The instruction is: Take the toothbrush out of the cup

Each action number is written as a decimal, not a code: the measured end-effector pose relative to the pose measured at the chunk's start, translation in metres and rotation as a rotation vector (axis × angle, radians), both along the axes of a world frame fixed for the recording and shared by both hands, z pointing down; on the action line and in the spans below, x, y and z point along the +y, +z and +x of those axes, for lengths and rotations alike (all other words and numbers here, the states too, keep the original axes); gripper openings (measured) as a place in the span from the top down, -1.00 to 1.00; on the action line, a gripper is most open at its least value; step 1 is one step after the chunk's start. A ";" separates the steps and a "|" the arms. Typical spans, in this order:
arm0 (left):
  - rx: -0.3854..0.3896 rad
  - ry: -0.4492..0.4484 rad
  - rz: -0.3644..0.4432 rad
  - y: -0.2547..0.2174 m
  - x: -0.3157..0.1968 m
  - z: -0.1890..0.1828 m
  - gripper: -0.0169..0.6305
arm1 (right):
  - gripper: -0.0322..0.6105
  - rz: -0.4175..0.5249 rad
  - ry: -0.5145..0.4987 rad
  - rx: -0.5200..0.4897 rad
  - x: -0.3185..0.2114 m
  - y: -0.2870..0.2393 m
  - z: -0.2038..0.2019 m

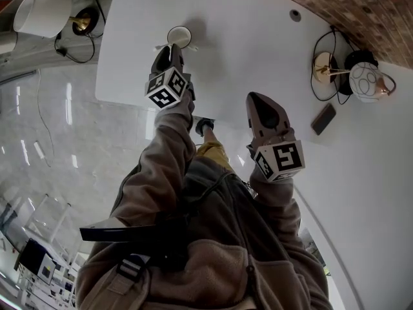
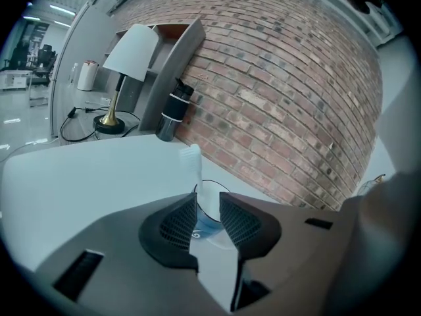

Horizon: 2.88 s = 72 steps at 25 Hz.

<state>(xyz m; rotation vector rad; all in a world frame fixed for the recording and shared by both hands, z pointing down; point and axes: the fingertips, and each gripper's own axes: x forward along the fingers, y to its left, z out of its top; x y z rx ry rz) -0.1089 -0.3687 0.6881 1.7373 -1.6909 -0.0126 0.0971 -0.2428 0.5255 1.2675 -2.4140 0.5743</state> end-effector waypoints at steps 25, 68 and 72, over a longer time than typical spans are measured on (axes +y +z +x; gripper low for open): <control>-0.217 0.064 0.013 -0.009 -0.014 -0.004 0.78 | 0.89 -0.014 0.004 0.003 0.011 0.006 0.002; -0.415 0.246 0.621 -0.405 0.045 0.006 0.78 | 0.89 0.490 0.022 -0.136 -0.035 -0.207 -0.057; -0.418 0.236 0.656 -0.421 0.043 0.004 0.78 | 0.89 0.528 0.005 -0.138 -0.041 -0.222 -0.062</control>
